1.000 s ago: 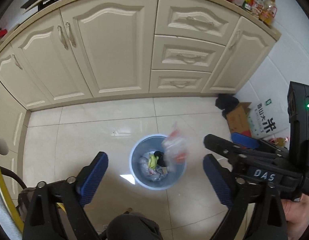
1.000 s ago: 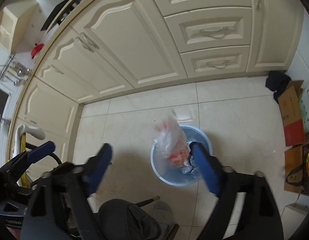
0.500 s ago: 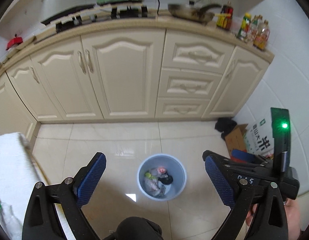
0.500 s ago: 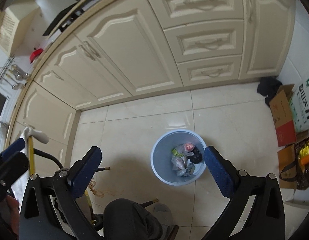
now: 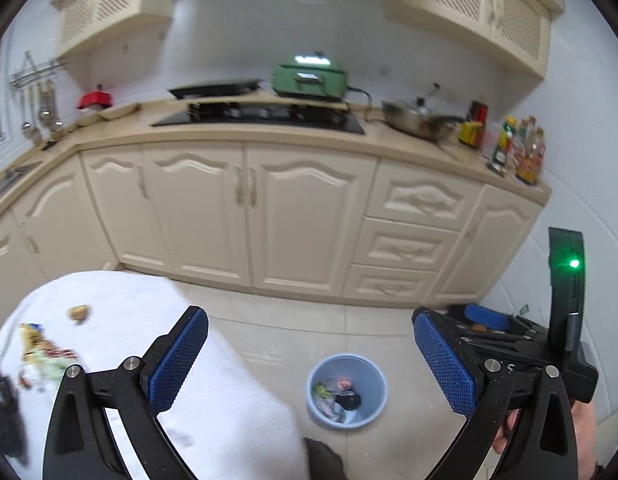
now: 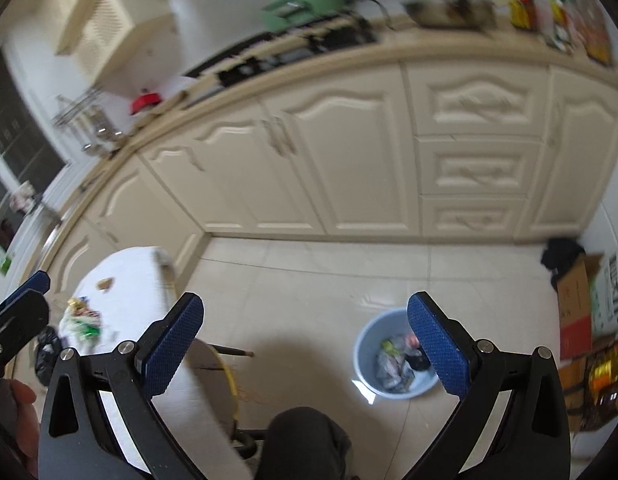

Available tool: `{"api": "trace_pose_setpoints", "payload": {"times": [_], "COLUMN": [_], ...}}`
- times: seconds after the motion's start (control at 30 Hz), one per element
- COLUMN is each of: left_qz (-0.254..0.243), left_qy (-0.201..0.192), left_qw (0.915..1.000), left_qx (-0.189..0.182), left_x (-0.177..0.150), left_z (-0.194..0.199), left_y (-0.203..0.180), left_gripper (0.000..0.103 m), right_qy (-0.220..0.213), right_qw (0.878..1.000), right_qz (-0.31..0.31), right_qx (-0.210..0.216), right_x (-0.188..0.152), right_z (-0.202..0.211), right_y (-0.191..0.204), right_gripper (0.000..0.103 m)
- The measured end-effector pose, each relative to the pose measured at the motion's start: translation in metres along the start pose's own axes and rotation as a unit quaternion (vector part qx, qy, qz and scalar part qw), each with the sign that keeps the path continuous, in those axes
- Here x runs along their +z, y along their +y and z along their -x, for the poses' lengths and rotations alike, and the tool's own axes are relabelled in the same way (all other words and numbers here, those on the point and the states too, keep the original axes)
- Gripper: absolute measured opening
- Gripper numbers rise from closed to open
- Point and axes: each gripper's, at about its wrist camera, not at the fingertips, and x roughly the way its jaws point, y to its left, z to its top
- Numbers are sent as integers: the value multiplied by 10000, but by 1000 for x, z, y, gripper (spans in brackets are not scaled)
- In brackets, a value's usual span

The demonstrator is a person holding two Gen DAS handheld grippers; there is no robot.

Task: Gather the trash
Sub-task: 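Return both tools from the bin to the table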

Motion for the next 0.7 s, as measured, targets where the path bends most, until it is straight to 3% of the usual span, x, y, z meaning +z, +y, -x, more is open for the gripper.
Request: {"api": "trace_pose_setpoints", "payload": {"times": [0.3, 0.53, 0.7], "left_qz": [600, 1082, 1403], "left_qy": [-705, -1072, -1125], "left_qw": [9933, 9779, 9659], "left_qx": [689, 1431, 1862], "left_x": [-55, -124, -165], "left_z": [143, 243, 287], "left_y": [49, 73, 77], "left_gripper": [102, 102, 102], "right_qy": [-387, -536, -479], "right_qw": [9922, 9774, 9677], "right_qz": [1002, 1697, 2046], "right_qx": [637, 1142, 1392], "right_x": [-1, -19, -39], "right_z": [40, 59, 60], "right_y": [117, 201, 251], "right_gripper": [103, 103, 103]}}
